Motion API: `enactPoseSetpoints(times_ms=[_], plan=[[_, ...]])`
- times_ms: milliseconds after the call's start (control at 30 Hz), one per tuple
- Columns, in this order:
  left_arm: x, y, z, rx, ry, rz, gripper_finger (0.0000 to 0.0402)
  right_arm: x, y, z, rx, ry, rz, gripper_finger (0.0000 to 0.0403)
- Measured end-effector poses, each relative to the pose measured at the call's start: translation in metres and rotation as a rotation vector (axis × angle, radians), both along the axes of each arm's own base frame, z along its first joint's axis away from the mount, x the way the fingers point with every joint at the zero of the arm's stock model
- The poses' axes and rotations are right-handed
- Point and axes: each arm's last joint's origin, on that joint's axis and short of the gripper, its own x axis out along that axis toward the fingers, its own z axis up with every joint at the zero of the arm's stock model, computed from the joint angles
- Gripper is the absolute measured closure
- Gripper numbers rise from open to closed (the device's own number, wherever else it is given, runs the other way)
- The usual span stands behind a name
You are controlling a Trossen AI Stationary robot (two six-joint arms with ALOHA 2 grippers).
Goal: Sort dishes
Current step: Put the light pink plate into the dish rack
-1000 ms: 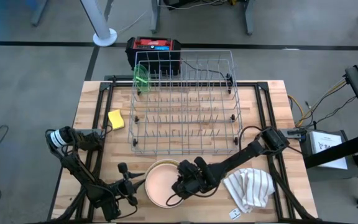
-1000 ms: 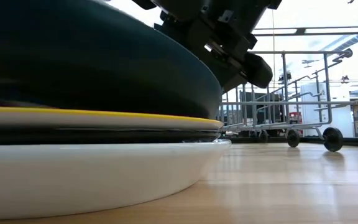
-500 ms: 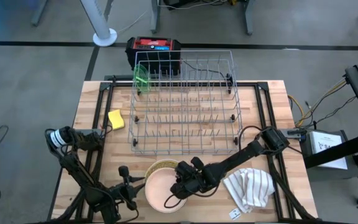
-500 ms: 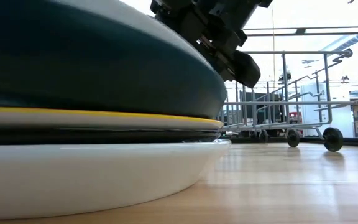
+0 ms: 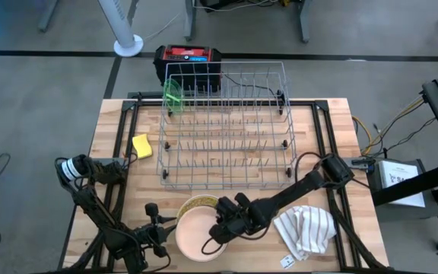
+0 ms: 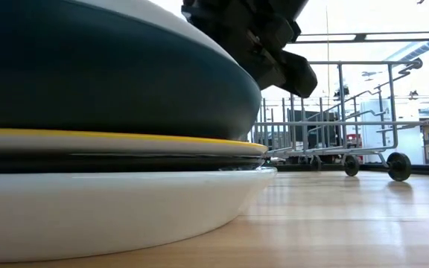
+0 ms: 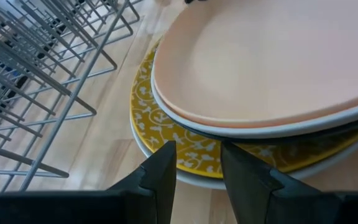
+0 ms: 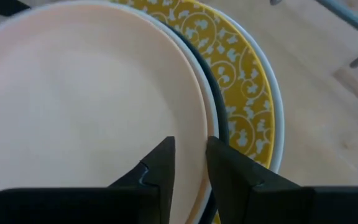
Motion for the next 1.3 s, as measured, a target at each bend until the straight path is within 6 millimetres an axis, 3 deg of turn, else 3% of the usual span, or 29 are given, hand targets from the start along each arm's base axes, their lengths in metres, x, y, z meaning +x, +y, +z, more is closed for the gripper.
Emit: enactPoseSetpoints(times_ms=[700,933,1300], plan=[[0.0,0.0,0.003,0.025,0.029,0.0,0.0286,0.001,0.002,-0.005,0.043,0.015,0.005,0.0266],[-0.002,0.0,0.011,0.021,0.137,0.02,0.0286,0.002,-0.001,-0.005,0.015,0.002,-0.017,0.03],[-0.002,-0.001,0.011,0.013,0.128,0.026,0.0286,0.006,-0.008,-0.005,-0.016,0.0,-0.02,0.0398]])
